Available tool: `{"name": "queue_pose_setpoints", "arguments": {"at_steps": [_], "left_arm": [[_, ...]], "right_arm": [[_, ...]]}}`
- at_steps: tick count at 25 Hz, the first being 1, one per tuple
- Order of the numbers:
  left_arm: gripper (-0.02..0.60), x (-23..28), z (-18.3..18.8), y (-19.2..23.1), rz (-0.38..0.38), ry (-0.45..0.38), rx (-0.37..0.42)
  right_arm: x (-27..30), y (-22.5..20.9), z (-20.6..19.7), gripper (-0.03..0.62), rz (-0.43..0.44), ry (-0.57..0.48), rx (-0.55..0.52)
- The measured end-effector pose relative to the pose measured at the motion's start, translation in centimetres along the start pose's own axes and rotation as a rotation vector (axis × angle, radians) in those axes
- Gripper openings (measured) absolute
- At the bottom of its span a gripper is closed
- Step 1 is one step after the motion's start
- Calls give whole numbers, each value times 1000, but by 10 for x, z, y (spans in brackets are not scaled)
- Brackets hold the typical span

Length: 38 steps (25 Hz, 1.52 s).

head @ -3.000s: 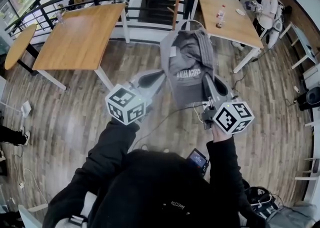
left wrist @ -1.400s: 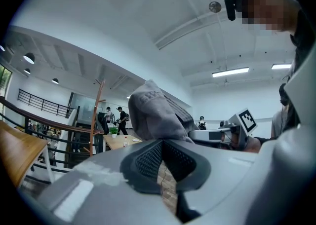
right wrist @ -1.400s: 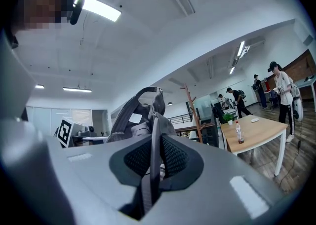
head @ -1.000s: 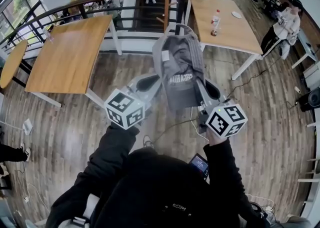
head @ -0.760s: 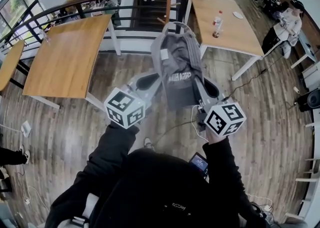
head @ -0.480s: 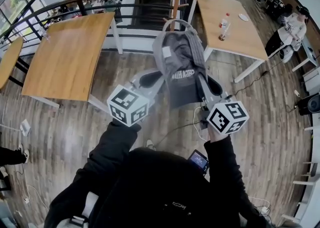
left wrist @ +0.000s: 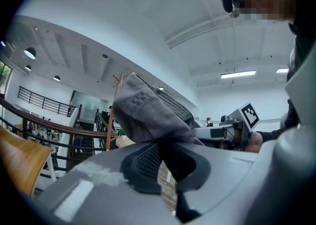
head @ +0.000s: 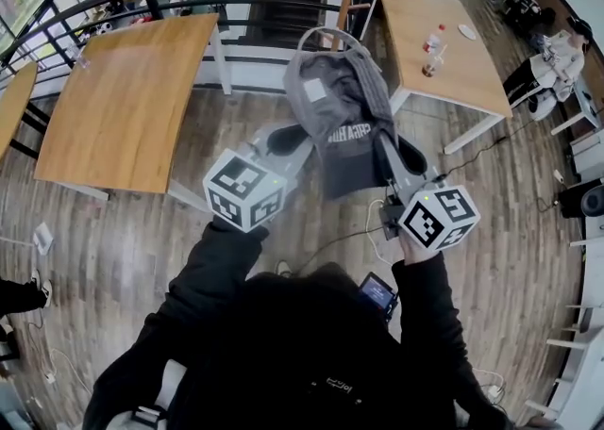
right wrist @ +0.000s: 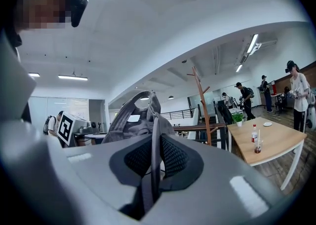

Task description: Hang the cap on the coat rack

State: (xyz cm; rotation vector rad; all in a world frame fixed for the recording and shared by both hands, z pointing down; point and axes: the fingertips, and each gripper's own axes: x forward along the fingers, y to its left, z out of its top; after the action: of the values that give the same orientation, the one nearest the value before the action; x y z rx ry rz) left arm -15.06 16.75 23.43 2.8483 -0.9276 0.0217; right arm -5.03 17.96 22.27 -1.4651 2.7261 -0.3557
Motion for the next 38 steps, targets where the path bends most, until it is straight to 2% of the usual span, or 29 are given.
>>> {"name": "queue_pose_setpoints", "arguments": {"at_steps": [5, 12, 17, 24, 31, 38], "left_arm": [[3, 12, 4, 7, -7, 8, 23], [3, 48, 4, 25, 27, 22, 27], [3, 100, 16, 44, 48, 19, 44], [3, 170, 23, 50, 47, 29, 50], [3, 215, 24, 53, 56, 45, 60], [5, 259, 20, 52, 55, 81, 56]], "right_arm": [[13, -15, 5, 29, 0, 8, 2], [34, -53, 10, 31, 38, 11, 39], [54, -100, 26, 29, 76, 8, 40], [65, -165, 44, 31, 114, 26, 42], [67, -194, 53, 31, 189, 38, 28], [70, -235, 55, 29, 189, 26, 69]]}}
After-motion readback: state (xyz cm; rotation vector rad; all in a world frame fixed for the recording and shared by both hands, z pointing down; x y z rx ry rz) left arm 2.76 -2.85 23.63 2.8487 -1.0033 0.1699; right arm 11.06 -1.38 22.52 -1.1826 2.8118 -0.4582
